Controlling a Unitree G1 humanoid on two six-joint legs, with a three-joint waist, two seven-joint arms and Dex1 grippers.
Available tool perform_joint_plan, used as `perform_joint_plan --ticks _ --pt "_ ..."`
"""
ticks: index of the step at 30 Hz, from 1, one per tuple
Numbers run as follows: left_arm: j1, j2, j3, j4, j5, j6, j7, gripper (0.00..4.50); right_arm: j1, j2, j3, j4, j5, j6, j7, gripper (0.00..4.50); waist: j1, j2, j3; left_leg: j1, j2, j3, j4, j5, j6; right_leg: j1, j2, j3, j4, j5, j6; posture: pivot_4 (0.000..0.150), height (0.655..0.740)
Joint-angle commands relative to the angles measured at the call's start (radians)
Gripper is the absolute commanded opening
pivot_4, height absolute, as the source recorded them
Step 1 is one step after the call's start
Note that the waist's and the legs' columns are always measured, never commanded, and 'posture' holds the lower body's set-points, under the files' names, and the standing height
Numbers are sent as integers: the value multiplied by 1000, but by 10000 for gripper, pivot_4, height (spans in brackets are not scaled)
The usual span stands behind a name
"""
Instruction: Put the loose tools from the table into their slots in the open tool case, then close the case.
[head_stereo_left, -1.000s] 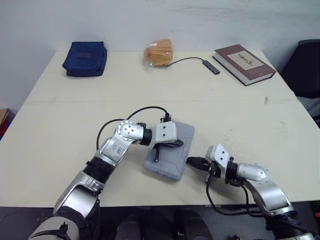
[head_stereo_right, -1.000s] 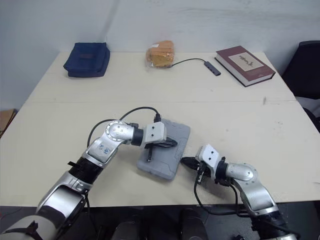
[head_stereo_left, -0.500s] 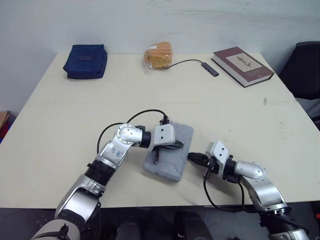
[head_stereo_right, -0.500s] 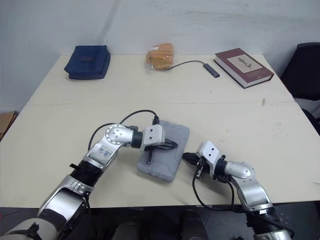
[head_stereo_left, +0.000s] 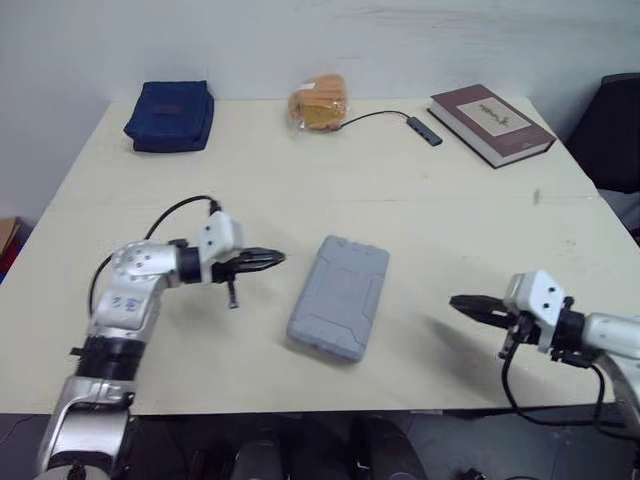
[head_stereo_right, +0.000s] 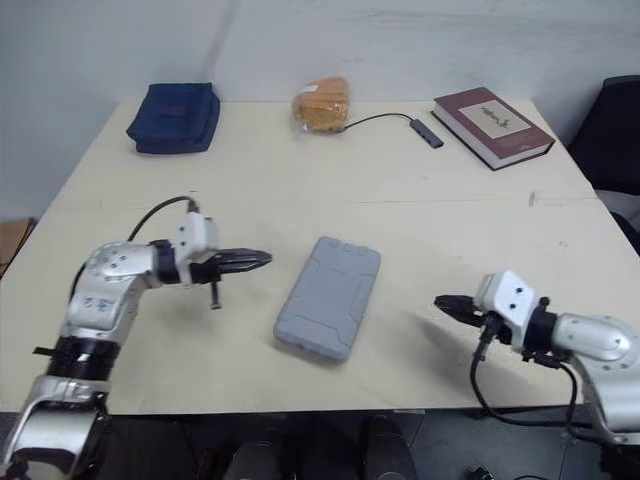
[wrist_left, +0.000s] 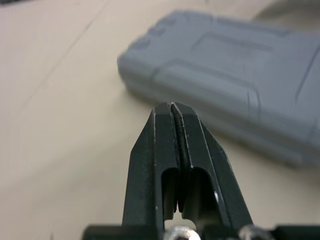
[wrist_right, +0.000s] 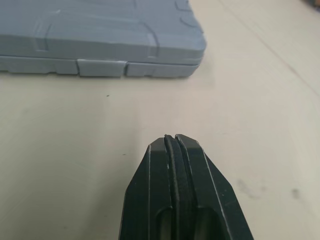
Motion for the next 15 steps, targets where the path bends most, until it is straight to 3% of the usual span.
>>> perform_joint_plan --ticks 1,2,5,9,15 --pt "97 91 155 -52 -84 58 -8 8076 27 -45 -125 -32 53 33 17 6745 0 -1 1 0 1 0 0 0 0 0 0 0 -1 0 0 1500 7400" --pt "147 113 197 -79 -107 101 4 11958 38 -59 -140 -33 49 32 27 9802 0 -1 2 0 1 0 0 0 -1 0 0 0 -1 0 0 1500 7400" --pt "270 150 287 -123 -114 145 51 26399 50 -91 -155 -20 24 18 44 25321 -1 -1 2 0 2 0 0 -2 0 1 -1 0 -3 0 0 1500 7400" --pt "361 124 348 -155 -83 113 150 44462 28 -104 -155 13 -6 -13 32 44440 2 0 2 0 2 0 -1 -4 1 0 -2 0 -3 0 1 1500 7400" --pt "454 55 409 -229 -84 104 283 44462 -102 -98 -150 60 -13 10 -49 44440 -3 1 3 0 2 2 -2 -4 -1 -1 -3 0 -3 0 0 1500 7400"
